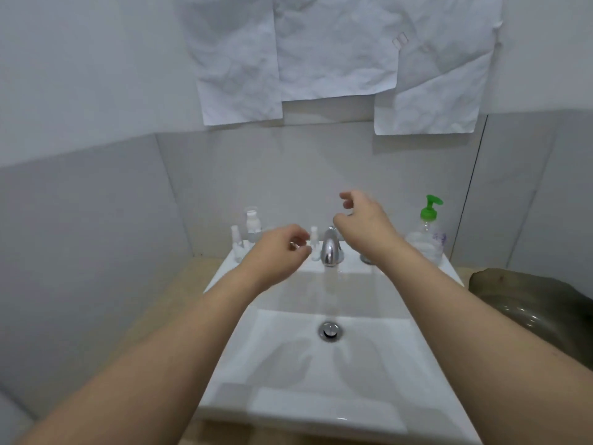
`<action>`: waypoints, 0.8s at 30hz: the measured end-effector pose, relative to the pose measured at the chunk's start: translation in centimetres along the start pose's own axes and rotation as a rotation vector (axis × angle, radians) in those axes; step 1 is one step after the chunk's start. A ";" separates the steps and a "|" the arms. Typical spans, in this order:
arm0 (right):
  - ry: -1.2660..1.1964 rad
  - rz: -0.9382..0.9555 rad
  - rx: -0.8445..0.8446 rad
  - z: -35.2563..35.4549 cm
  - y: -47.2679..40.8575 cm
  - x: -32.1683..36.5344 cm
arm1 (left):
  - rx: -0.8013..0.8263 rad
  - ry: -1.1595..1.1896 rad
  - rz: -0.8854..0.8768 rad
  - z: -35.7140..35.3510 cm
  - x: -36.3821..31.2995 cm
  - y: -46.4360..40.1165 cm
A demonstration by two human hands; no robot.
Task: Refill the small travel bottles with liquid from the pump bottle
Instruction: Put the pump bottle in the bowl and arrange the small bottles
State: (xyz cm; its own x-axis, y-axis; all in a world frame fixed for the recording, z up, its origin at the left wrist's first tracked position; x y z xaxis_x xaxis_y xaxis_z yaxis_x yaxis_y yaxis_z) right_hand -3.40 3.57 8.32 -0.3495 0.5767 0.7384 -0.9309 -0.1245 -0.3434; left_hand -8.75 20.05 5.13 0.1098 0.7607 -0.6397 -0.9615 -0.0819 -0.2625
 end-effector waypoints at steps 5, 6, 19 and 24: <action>0.244 0.089 0.180 -4.5 -2.8 2.2 | -0.111 -0.083 0.052 4.8 4.4 -2.1; 0.303 0.092 0.209 -5.3 -3.7 2.3 | -0.109 -0.120 0.059 5.4 5.3 -2.7; 0.991 0.029 0.438 -10.5 -10.8 -2.1 | 0.197 -0.602 0.029 1.1 9.4 -11.8; 0.988 0.031 0.454 -11.8 -11.9 -3.0 | 0.216 -0.667 0.016 -0.4 10.6 -13.2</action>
State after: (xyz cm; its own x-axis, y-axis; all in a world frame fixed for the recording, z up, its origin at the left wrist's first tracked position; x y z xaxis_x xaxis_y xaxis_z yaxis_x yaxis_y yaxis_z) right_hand 10.01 12.91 3.36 -0.3225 0.9377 -0.1292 -0.9466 -0.3197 0.0424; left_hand 5.16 28.97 1.52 -0.0164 0.9989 -0.0447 -0.9978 -0.0193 -0.0634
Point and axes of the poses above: each hand's wrist, its own y-axis away from the middle knuckle, its own z-axis out of the back of the hand, x = y × z, the point moved 1 cm from there along -y, towards the middle knuckle, and after that the axes turned 2 degrees about -x, right-handed, at the moved point
